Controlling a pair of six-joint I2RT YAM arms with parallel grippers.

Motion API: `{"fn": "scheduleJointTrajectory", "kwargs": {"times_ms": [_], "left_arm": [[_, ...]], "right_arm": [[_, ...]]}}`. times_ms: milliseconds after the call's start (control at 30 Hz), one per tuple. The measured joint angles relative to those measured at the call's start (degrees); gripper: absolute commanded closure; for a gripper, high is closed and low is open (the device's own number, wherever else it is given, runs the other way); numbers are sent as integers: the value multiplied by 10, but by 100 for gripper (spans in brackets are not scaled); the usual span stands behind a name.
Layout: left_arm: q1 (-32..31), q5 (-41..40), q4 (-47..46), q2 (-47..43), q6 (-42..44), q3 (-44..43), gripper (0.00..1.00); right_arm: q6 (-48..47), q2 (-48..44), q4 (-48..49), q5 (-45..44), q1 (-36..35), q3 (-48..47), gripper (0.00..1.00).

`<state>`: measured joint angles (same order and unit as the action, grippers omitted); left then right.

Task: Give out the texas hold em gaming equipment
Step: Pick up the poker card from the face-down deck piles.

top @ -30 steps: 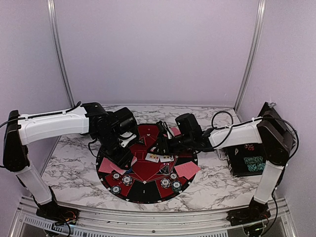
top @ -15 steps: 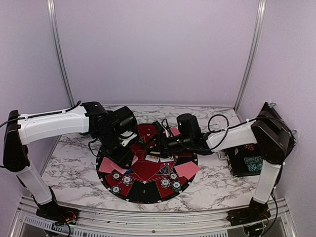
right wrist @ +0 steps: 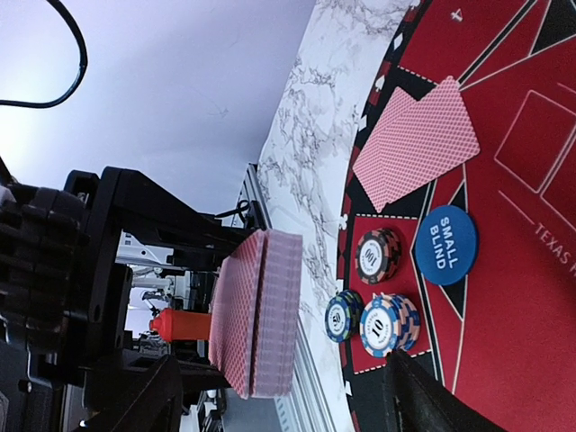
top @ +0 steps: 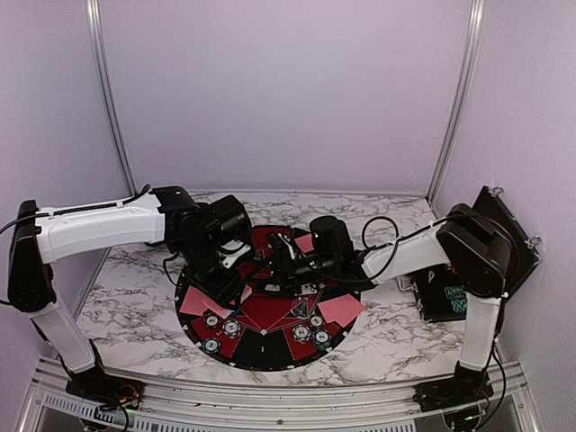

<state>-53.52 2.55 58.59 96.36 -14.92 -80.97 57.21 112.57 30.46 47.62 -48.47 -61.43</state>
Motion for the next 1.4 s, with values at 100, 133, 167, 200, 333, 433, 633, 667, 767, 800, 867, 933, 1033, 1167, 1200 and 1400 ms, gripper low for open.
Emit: {"fn": "scheduleJointTrajectory", "kwargs": {"times_ms": [100, 133, 167, 200, 333, 433, 633, 667, 767, 800, 867, 933, 1033, 1167, 1200, 1400], "left_arm": [[0, 0, 0, 1, 0, -4, 48], [0, 0, 0, 1, 1, -6, 48], [0, 0, 0, 1, 2, -7, 48], [0, 0, 0, 1, 2, -7, 48], [0, 0, 0, 1, 4, -8, 48], [0, 0, 0, 1, 4, -8, 48], [0, 0, 0, 1, 6, -9, 48], [0, 0, 0, 1, 7, -9, 48], [0, 0, 0, 1, 7, -11, 48], [0, 0, 0, 1, 8, -12, 48], [0, 0, 0, 1, 8, -12, 48], [0, 0, 0, 2, 8, -12, 48], [0, -1, 0, 3, 8, -12, 48], [0, -3, 0, 3, 8, -12, 48], [0, -3, 0, 3, 8, -12, 48], [0, -3, -2, 3, 8, -12, 48]], "right_arm": [[3, 7, 7, 2, -6, -9, 26], [6, 9, 8, 3, -9, -13, 26], [7, 11, 9, 3, -10, -16, 26], [10, 14, 10, 4, -12, -19, 26], [15, 28, 12, 8, -18, -30, 28], [17, 36, 12, 10, -22, -38, 29], [21, 46, 13, 11, -31, -48, 32], [23, 50, 14, 12, -31, -50, 33], [24, 58, 14, 12, -32, -53, 35], [24, 61, 13, 11, -32, -53, 36], [25, 64, 12, 10, -32, -53, 39], [23, 64, 12, 6, -32, -53, 41], [21, 63, 12, -3, -31, -53, 43], [10, 57, 3, -13, -30, -52, 45], [7, 54, -1, -17, -30, -52, 45], [-4, 45, -13, -29, -27, -48, 47]]}}
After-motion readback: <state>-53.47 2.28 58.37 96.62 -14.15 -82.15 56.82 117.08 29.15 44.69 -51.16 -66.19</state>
